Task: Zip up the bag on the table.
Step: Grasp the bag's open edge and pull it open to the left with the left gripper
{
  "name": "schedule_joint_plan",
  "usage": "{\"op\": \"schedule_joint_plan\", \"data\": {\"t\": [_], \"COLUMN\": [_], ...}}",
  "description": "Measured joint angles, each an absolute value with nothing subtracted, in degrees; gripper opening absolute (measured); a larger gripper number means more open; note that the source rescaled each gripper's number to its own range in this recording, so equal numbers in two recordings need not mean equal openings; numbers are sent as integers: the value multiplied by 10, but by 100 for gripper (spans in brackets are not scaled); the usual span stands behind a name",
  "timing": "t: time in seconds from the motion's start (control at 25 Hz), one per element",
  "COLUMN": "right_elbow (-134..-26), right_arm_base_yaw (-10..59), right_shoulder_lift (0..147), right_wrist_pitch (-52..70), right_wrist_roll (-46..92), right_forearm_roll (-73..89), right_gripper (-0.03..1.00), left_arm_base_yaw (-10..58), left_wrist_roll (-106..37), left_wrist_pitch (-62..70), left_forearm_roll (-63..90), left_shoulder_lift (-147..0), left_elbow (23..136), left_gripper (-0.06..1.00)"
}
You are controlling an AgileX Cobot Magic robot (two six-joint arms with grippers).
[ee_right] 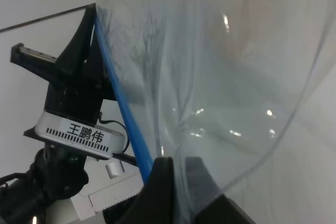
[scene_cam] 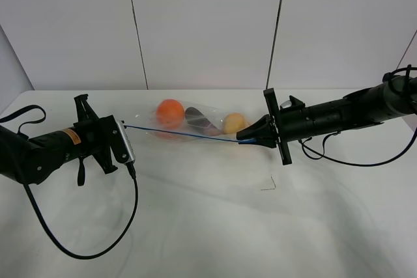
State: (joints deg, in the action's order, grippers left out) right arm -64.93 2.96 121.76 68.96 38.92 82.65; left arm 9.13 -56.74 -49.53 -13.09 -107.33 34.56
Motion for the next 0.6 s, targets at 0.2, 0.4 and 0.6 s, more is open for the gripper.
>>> {"op": "schedule_joint_plan", "data": {"t": [0.2,0.4,0.6], "right_elbow": [-649,-649,-649], "right_arm_base_yaw": [30,28,28], "right_shoulder_lift": [1218,1218,1217], "right_wrist_pitch": [690,690,690], "right_wrist_roll": [389,389,389], "right_forearm_roll": [827,816,815], "right_gripper": [0,0,0], "left_arm_base_yaw": [91,80,79], "left_wrist_roll": [-567,-567,-564], "left_wrist_pitch": [-495,-481,-473], "left_forearm_roll": [-131,-109,-106], "left_shoulder_lift": [-1073,-1073,-1073], "left_elbow": [346,346,346], "left_gripper": [2,38,77]}}
